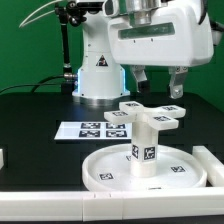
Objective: Assemble round table
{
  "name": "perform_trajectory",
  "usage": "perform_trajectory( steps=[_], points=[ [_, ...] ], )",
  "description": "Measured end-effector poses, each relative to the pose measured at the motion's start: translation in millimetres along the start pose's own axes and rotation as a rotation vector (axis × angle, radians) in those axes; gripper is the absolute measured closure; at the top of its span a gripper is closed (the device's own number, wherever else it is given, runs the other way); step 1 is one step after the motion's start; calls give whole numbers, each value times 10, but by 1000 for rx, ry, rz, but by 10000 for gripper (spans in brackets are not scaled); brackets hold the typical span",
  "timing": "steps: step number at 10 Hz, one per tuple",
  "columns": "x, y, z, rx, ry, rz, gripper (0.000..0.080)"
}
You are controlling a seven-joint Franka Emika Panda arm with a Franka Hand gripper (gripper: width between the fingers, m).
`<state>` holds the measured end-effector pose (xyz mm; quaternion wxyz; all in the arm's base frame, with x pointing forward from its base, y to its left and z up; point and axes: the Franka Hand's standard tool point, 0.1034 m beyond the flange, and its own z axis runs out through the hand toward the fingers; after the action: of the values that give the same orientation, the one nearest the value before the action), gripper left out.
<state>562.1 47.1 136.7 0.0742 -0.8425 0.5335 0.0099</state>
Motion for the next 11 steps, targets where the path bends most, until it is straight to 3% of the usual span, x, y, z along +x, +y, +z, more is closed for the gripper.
perform_trajectory(
  steps=[3, 6, 11],
  points=[
    [1, 0, 0, -2, 2, -226, 151],
    [-61, -61, -16, -62, 52, -710, 151],
    [-37, -51, 2, -74, 40, -1039, 151]
  ],
)
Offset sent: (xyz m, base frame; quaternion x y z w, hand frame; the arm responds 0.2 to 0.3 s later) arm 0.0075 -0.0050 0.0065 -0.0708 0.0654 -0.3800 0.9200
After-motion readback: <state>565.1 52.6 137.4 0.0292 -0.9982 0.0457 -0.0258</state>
